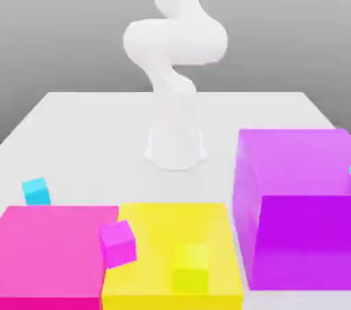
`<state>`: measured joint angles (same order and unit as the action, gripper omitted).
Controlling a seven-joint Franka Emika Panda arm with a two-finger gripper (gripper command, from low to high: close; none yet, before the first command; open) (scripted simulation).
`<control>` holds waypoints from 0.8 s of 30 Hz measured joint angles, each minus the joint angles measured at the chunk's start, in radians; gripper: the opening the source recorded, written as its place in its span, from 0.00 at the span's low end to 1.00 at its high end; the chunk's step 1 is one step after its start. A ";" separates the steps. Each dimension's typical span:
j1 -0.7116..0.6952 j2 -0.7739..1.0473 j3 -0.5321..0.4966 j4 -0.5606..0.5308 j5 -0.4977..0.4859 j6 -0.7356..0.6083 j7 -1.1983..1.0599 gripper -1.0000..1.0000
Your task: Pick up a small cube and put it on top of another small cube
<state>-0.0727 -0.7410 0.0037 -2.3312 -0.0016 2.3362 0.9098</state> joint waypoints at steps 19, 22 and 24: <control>-0.497 0.449 -0.031 -0.236 -0.040 0.270 0.858 0.50; -0.557 0.520 -0.055 -0.273 -0.046 0.313 0.992 0.50; -0.596 0.566 -0.072 -0.297 -0.047 0.341 1.080 0.50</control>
<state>-0.6691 -0.1747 -0.0679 -2.6283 -0.0490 2.6772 1.9895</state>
